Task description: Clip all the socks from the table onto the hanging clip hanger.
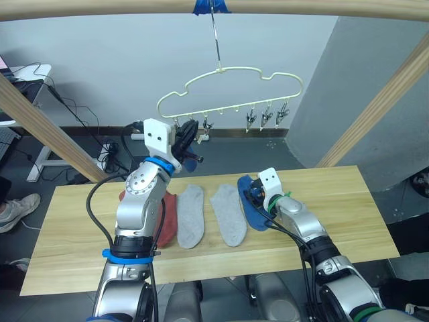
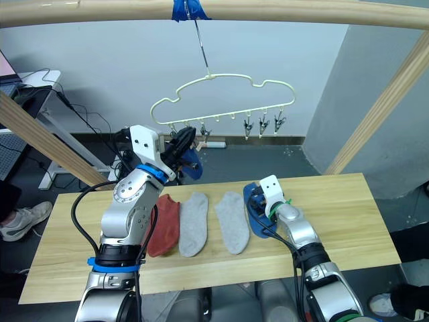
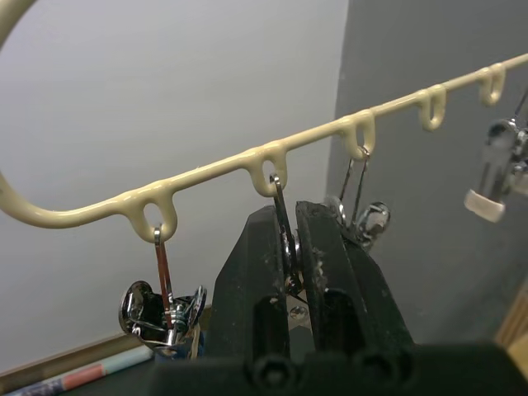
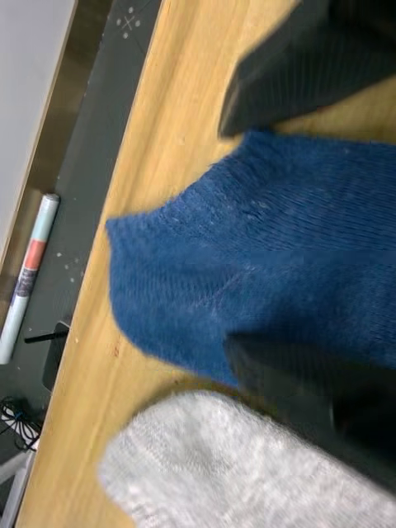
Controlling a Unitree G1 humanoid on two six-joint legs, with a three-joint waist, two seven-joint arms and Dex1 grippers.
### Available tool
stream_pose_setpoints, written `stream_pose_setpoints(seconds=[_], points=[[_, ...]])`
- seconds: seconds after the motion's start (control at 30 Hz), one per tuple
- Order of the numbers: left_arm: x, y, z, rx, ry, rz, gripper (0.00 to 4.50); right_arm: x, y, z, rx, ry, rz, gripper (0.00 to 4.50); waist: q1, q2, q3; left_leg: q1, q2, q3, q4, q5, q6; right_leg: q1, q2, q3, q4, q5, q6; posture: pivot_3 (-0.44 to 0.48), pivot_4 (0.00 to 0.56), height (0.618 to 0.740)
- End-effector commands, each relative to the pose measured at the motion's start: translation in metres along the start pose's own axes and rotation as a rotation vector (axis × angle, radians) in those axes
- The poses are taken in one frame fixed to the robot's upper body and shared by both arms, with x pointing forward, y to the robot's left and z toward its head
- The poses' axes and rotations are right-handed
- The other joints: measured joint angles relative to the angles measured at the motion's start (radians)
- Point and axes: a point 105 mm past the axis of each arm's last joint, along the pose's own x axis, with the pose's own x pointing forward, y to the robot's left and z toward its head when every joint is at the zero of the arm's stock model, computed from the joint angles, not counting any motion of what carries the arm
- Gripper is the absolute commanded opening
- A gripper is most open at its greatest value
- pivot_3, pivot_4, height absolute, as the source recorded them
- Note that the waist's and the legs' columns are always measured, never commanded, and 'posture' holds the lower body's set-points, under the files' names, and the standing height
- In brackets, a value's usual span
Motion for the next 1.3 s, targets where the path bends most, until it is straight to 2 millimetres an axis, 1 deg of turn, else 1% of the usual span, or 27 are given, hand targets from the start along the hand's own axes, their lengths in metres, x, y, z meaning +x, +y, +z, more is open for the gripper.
stream_pose_setpoints(seconds=[0.03,0.1,0.13,0.2,0.23,0.27,0.3,0.37,0.47,0.57,0.6,0.67,0.77,0.97,1.17,1.3], points=[[-0.001,-0.002,0.017,0.001,-0.052,-0.033,0.00,0.001,0.006,0.001,-0.015,-0.005,0.030,2.63,0.000,0.000,0.000,0.000,0.000,0.000,0.000,0.000,0.000,0.000,0.000,0.000,0.000,0.000,0.000,-0.194,0.250,0.740],[-0.001,-0.002,0.017,-0.006,-0.048,-0.044,0.00,0.000,0.008,0.003,-0.030,-0.012,0.036,1.87,0.000,0.000,0.000,0.000,0.000,0.000,0.000,0.000,0.000,0.000,0.000,0.000,0.001,0.000,0.000,-0.196,0.248,0.740],[-0.001,-0.002,0.018,-0.015,-0.045,-0.050,0.00,0.000,0.008,0.005,-0.044,-0.020,0.038,1.59,0.000,0.000,0.000,0.000,0.000,0.000,0.000,0.000,0.000,0.000,0.000,0.000,0.001,0.000,0.000,-0.196,0.247,0.740],[-0.001,-0.002,0.018,-0.024,-0.042,-0.057,0.00,-0.001,0.008,0.008,-0.064,-0.031,0.042,0.87,0.000,0.000,0.000,0.000,0.000,0.000,0.000,0.000,0.000,0.000,0.000,0.000,0.000,0.000,0.000,-0.198,0.245,0.740],[-0.001,-0.002,0.018,-0.034,-0.041,-0.061,0.00,-0.002,0.009,0.013,-0.083,-0.047,0.048,0.49,0.000,0.000,0.000,0.000,0.000,0.000,0.000,0.000,0.000,0.000,0.000,0.000,0.000,0.000,0.000,-0.198,0.245,0.740],[-0.001,-0.001,0.019,-0.052,-0.039,-0.065,0.00,-0.004,0.011,0.021,-0.115,-0.074,0.060,0.17,0.000,0.000,0.000,0.000,0.000,0.000,0.000,0.000,0.000,0.000,0.000,0.000,0.000,0.000,0.000,-0.201,0.244,0.740],[-0.002,-0.002,0.021,-0.065,-0.037,-0.080,0.00,-0.008,0.017,0.037,-0.209,-0.129,0.090,0.03,0.000,0.000,0.000,0.000,0.000,0.000,0.000,0.000,0.000,0.000,0.000,0.000,0.000,0.000,0.000,-0.204,0.244,0.740],[-0.003,-0.002,0.023,-0.078,-0.034,-0.096,0.00,-0.015,0.029,0.060,-0.344,-0.205,0.137,0.03,-0.001,0.000,0.000,0.000,0.000,0.000,0.000,0.000,0.000,0.000,0.000,0.000,0.000,0.000,0.000,-0.208,0.244,0.740],[-0.004,-0.002,0.025,-0.076,-0.027,-0.113,0.00,-0.024,0.047,0.085,-0.502,-0.288,0.193,0.03,-0.003,0.000,0.000,0.000,0.000,0.000,0.000,0.000,0.000,0.000,0.000,0.000,0.000,-0.001,0.002,-0.211,0.244,0.740],[-0.004,-0.003,0.026,-0.102,-0.020,-0.126,0.00,-0.029,0.070,0.110,-0.642,-0.359,0.252,0.03,-0.003,0.000,0.000,0.000,0.000,0.000,0.000,0.000,0.000,0.000,0.000,0.000,0.001,-0.002,0.003,-0.211,0.242,0.740],[-0.004,-0.004,0.026,-0.109,-0.018,-0.129,0.00,-0.030,0.075,0.116,-0.672,-0.371,0.266,0.03,-0.003,0.000,0.000,0.000,0.000,-0.001,0.000,0.000,0.000,0.000,0.001,0.000,0.001,-0.002,0.003,-0.211,0.241,0.740],[-0.005,-0.005,0.026,-0.116,-0.014,-0.136,0.00,-0.030,0.080,0.121,-0.699,-0.380,0.278,0.03,-0.003,0.000,0.000,0.000,0.000,-0.001,0.000,0.000,0.000,0.000,0.000,0.000,0.001,-0.001,0.002,-0.211,0.240,0.740],[-0.005,-0.005,0.027,-0.122,-0.007,-0.146,0.00,-0.029,0.090,0.135,-0.731,-0.409,0.290,0.03,-0.001,0.000,0.000,0.000,0.000,-0.001,0.000,0.000,0.000,0.000,0.000,0.000,0.000,0.000,0.000,-0.209,0.237,0.740],[-0.006,-0.005,0.025,-0.131,0.003,-0.150,0.00,-0.029,0.093,0.145,-0.757,-0.449,0.277,0.03,0.000,0.000,0.000,0.000,0.000,-0.001,0.000,0.000,0.000,0.000,0.000,-0.001,0.000,0.000,0.000,-0.206,0.234,0.740],[-0.006,-0.008,0.023,-0.142,0.007,-0.153,0.00,-0.028,0.093,0.144,-0.774,-0.437,0.288,0.03,-0.001,0.000,0.000,0.000,0.000,-0.001,0.000,0.000,0.000,0.000,0.000,-0.001,0.001,0.000,0.000,-0.209,0.232,0.740],[-0.005,-0.009,0.024,-0.147,0.005,-0.156,0.00,-0.025,0.094,0.139,-0.785,-0.400,0.305,0.03,-0.001,0.000,0.000,0.000,0.000,-0.001,0.000,0.000,0.000,0.000,0.000,-0.001,0.001,0.000,-0.001,-0.211,0.229,0.740]])
